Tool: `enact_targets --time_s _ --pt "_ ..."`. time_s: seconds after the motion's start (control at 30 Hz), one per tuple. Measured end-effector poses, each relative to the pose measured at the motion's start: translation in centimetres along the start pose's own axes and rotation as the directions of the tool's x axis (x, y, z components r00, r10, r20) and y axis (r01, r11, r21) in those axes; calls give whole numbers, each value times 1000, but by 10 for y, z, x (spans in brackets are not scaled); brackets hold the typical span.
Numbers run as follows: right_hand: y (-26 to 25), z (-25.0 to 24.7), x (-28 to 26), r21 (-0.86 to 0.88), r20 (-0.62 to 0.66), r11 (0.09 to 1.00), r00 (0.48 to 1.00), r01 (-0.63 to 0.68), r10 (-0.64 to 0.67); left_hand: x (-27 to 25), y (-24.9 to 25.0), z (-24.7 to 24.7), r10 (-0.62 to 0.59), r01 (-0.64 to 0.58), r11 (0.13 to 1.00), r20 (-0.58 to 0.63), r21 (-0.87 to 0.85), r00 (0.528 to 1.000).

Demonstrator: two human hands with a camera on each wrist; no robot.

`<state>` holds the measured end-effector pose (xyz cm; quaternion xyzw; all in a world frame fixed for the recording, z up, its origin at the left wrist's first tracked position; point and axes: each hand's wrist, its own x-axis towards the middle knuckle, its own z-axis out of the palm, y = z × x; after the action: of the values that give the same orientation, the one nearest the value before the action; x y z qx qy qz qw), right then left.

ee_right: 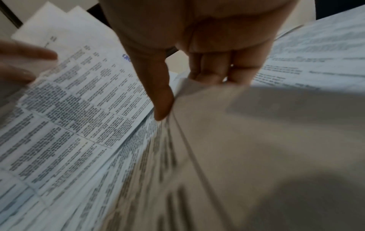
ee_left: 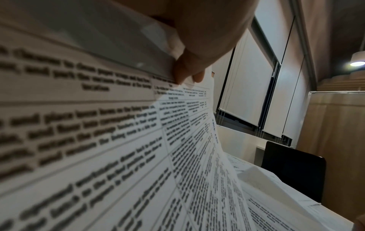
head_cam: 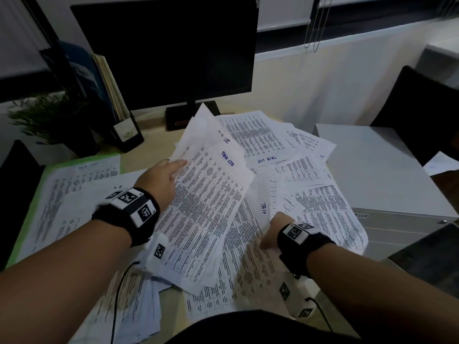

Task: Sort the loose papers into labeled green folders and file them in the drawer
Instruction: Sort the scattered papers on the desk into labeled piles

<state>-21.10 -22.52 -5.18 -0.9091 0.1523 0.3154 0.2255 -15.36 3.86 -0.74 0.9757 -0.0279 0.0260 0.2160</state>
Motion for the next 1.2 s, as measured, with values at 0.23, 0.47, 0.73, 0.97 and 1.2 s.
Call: enact_targets --time_s 0.23,0.47,0.73,0.97,1.2 --pt "-8 10 -1 -152 -119 972 973 180 -199 -5 -6 2 -62 62 998 17 -5 998" --pt "-10 33 5 -298 -41 951 994 80 -96 -9 -2 10 -52 52 998 0 -37 999" --pt "-15 44 1 -280 -59 960 997 24 -42 -14 -2 16 -27 28 996 5 -89 1000" --pt "-19 51 -8 -247 -83 969 996 21 -43 -24 -6 19 -20 22 995 23 -101 1000" --pt "-19 47 -11 -203 -66 979 997 35 -49 -26 -7 16 -15 19 995 37 -97 999"
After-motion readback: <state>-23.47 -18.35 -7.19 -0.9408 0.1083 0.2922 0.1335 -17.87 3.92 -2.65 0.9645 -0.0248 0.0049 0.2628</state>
